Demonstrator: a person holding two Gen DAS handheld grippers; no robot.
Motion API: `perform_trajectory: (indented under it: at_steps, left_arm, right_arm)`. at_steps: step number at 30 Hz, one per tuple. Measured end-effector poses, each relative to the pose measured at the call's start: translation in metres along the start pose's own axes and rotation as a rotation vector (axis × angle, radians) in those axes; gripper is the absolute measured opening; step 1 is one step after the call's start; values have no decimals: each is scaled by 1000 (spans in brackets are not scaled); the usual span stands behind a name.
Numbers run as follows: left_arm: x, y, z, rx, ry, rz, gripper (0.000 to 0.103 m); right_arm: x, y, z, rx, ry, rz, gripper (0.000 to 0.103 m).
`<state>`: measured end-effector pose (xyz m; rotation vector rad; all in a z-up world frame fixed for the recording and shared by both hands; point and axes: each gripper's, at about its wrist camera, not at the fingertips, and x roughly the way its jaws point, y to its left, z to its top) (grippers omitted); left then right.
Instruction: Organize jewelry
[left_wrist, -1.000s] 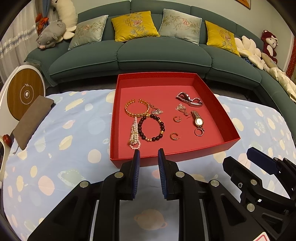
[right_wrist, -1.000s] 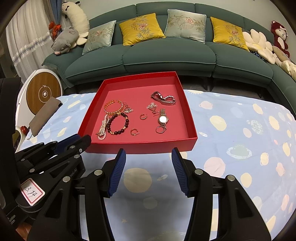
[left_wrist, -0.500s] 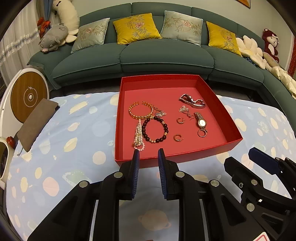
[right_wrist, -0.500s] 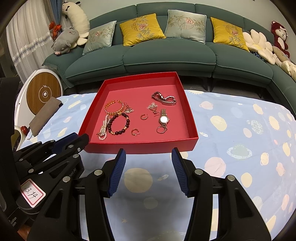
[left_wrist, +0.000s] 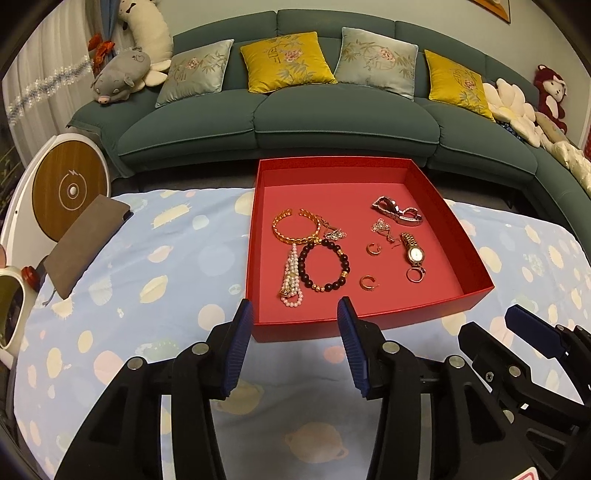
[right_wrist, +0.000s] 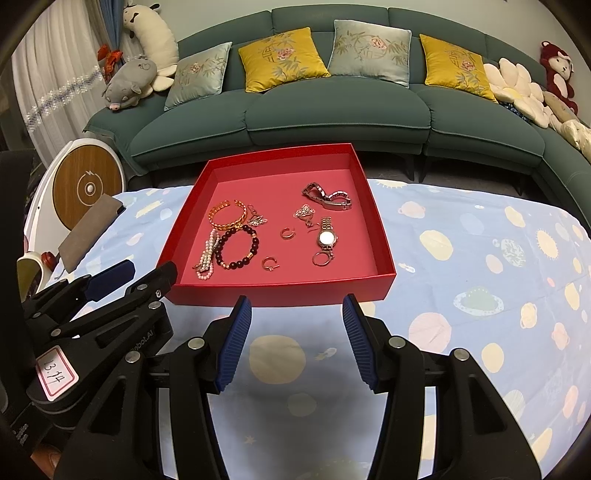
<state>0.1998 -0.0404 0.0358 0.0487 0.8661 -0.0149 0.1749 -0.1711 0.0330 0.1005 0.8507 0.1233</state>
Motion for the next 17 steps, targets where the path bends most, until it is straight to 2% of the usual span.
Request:
perform_trajectory:
  at_steps: [17]
  left_arm:
    - [-2,-2,0,4,-5,16,45]
  right_arm:
    - [0,-2,0,4,-1,-5,50]
